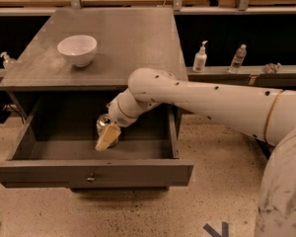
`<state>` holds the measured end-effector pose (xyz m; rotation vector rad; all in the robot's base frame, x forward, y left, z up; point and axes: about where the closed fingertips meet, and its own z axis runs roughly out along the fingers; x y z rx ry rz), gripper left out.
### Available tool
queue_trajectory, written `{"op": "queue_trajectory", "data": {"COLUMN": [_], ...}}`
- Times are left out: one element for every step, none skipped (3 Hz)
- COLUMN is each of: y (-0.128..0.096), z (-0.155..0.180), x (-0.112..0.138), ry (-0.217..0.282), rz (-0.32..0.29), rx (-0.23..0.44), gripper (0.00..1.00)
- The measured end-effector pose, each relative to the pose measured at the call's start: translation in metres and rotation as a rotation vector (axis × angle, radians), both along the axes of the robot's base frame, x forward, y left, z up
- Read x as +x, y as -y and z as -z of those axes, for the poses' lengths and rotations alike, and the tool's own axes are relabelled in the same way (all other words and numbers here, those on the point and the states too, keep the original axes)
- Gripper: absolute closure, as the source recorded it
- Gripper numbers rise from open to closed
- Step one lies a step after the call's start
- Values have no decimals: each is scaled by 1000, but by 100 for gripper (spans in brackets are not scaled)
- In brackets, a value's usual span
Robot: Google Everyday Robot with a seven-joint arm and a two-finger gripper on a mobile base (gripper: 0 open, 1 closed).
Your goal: Pick 7up can from top drawer and place on counter
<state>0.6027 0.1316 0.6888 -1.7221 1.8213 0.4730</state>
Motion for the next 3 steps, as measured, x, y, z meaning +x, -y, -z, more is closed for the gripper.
{"op": "queue_trajectory", "data": {"y": [-3,-6,-7], "z": [6,11,13], "x": [0,0,0], "ry": [7,9,5], "rz": [-8,-16,-14], "rx": [-5,-6,1], "gripper": [17,47,71]}}
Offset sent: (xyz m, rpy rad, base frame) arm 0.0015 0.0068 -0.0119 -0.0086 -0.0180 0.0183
